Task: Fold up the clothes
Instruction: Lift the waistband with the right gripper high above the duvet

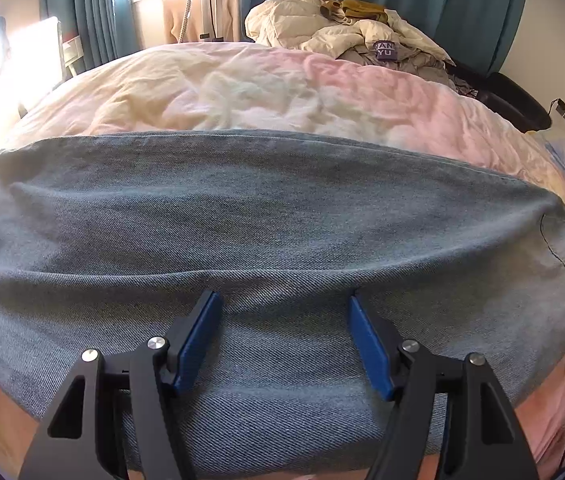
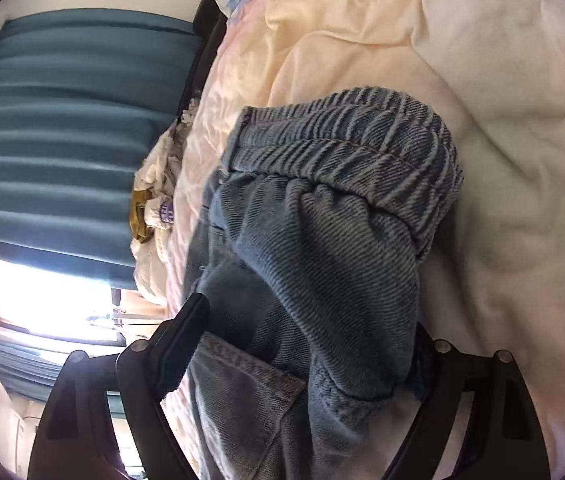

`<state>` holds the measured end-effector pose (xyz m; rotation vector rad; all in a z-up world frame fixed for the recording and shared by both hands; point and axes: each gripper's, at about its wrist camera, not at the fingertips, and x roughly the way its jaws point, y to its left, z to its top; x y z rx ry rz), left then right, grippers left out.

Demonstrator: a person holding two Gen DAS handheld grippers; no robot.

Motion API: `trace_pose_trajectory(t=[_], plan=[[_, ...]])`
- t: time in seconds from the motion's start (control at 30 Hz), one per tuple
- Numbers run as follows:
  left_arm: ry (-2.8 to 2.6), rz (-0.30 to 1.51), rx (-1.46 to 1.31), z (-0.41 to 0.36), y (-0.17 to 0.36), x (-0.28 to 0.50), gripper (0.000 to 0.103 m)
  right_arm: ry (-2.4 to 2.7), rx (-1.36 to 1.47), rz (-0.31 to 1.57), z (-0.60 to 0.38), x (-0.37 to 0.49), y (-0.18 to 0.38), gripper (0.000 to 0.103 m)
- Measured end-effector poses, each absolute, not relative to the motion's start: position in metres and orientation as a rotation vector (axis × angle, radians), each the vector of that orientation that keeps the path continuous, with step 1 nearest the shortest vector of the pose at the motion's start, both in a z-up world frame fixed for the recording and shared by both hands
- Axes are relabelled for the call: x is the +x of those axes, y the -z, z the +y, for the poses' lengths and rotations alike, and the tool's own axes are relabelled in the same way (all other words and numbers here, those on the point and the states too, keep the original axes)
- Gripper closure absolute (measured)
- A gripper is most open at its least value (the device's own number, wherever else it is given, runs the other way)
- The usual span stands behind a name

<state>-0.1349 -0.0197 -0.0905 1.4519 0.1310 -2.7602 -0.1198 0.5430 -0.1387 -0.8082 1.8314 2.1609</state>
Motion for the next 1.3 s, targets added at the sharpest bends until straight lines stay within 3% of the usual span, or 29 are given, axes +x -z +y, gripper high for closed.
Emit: trace_pose_trajectory(t=[0.13,0.37,0.5,0.6,0.67,0.8,1.3], plan=[[2.761,0.128,1.450,-0.020,0.091,-0.132,0.035,-2.266,-0.741,1.815,0.539,-0.123,0.118,0.018],[2.762,0.126,1.449,-0.019,0.092,-0.135,0.035,-2.195,-0.767,1.883,0.548,-0.134,0.146,0.019],[2.758,0.095,1.445,-0.016,0.093,-0.136,0.035,-2.253,-0.815,1.768,0.546,-0.137,0.138,0.025],[2.758,0.083,1.445,-0.015,0.093,-0.136,0.035,-2.252,-0.837,1.685,0.545,-0.136,0.135,0.046],[2.759,0.080,1.447,-0.016,0.092,-0.137,0.035,-2.231,-0.838,1.680,0.549,-0.131,0.136,0.071],[2.763,0.092,1.458,-0.019,0.089,-0.137,0.035,-2.290,-0.817,1.602,0.549,-0.125,0.121,0.083],[2.779,0.148,1.373,-0.042,0.071,-0.141,0.035,-2.713,-0.640,0.840,0.459,-0.118,-0.025,0.087]])
